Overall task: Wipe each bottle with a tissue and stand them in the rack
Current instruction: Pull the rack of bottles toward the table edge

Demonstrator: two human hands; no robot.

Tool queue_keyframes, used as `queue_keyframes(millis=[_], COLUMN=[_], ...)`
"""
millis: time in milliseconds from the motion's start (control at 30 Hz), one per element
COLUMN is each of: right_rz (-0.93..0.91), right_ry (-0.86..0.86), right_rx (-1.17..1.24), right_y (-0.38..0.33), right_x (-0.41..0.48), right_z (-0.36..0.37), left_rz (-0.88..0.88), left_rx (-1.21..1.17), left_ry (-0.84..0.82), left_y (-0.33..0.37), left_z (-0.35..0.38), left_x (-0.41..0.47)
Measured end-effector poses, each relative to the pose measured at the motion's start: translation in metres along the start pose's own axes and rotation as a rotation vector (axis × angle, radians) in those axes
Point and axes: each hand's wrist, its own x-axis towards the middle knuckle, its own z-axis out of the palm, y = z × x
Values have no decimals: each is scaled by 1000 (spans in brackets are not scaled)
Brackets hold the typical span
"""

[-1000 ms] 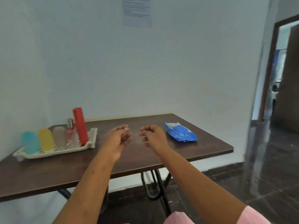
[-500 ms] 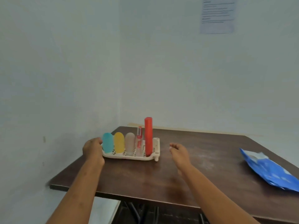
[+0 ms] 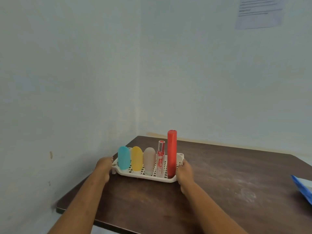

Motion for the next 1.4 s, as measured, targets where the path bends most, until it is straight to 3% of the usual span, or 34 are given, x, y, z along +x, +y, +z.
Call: queue_keyframes(millis=[567,1033,1400], right_rz=[-5,17,14], right_ry=[-26,-7,8], right_rx=[-58,-37,-89], right_y=[8,27,37], right_x=[12,45,68], right_z=[-12,-60,-121], left_rz=[8,1,19], left_rx=[52,66,141], left_ry=[-125,-165,-287], left_y=[-5,-11,-15], left_z=[20,72,118], left_x=[-6,-14,-35])
